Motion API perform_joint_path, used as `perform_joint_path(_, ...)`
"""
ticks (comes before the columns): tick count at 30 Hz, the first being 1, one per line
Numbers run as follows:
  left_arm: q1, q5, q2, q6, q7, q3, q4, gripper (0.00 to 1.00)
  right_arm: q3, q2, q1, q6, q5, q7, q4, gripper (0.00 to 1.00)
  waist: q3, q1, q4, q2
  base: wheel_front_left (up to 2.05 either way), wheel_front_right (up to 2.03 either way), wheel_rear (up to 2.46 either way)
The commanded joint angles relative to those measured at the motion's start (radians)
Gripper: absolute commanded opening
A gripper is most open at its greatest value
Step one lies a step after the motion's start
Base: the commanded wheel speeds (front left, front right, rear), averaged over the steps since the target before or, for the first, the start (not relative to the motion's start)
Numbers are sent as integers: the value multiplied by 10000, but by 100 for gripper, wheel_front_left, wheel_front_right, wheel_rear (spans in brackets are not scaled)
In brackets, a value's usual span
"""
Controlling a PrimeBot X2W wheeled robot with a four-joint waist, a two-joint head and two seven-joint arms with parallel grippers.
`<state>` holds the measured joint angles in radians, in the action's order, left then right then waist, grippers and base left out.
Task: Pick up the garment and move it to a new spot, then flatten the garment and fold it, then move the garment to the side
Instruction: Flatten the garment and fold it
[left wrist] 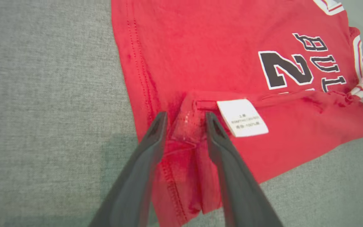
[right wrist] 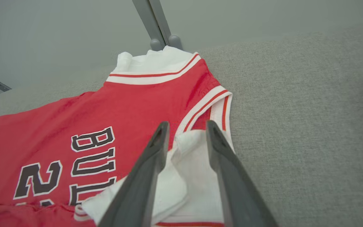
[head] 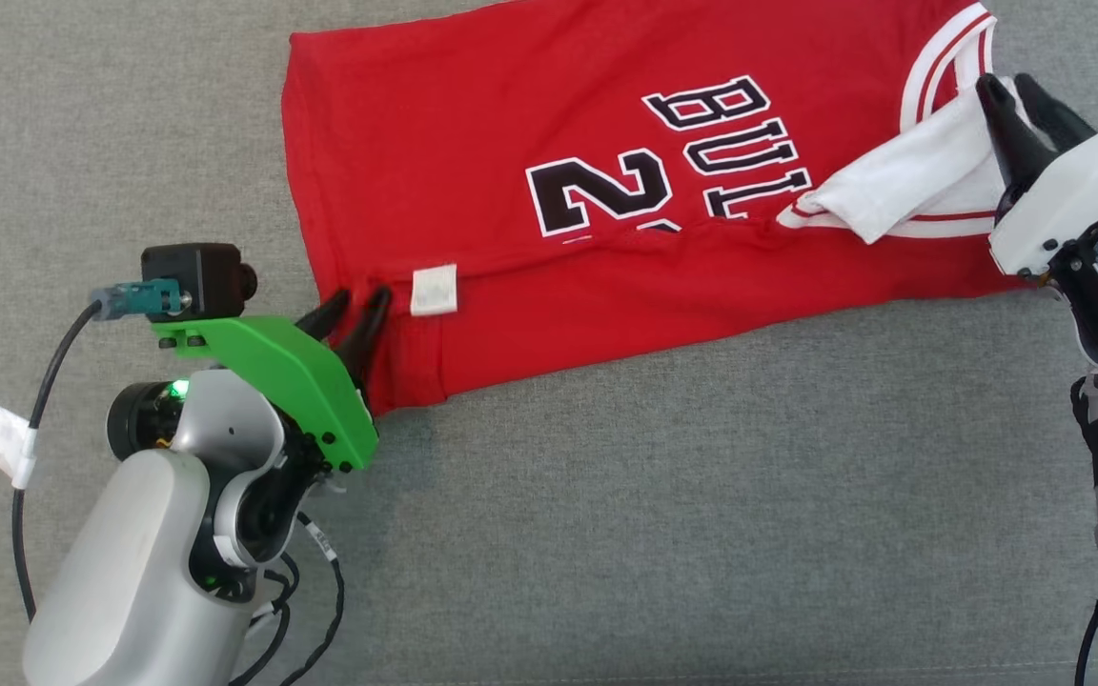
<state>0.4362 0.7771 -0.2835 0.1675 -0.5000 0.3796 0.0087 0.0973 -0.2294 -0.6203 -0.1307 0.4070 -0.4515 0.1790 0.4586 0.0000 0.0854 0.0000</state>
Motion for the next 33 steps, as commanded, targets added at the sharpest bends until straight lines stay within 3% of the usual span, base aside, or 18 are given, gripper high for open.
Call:
perform_joint_path(1, -16, -135, -101, 35, 131, -74, 14, 100, -2, -37, -62, 2, 116, 162, 12, 100, -20, 0, -38, 0, 0, 0, 0)
perform_joint_path(8, -1416, -434, -385, 453, 1208, -528, -987, 100, 181, -547, 1211, 2, 427, 515, -779, 100, -505, 0, -251, 0, 0, 0, 0)
perform_joint_path(15, -2285, -848, -175, 754, 1334, 107, -1591, 100, 268, -1425, 2473, 2, -133, -36, -1368, 100, -194, 0, -285, 0, 0, 0, 0)
perform_joint_path(21, -1952, -976, 201, 787, 1465, 434, -1134, 100, -65, -1413, 2237, 2, -238, -439, -1027, 100, 163, 0, -178, 0, 0, 0, 0)
perform_joint_path(29, -1867, -1228, 124, 765, 1558, 600, -379, 100, -611, -1374, 2111, 2, 170, -871, -542, 100, 246, 0, -38, 0, 0, 0, 0)
perform_joint_path(31, -1865, -1276, 77, 760, 1527, 628, -287, 47, -658, -1487, 2115, 2, 220, -976, -473, 100, 250, 0, -39, 0, 0, 0, 0)
perform_joint_path(33, -1824, -1349, 15, 713, 1535, 706, -282, 29, -595, -1540, 2103, 3, 208, -1002, -337, 100, 251, 0, -47, 0, 0, 0, 0)
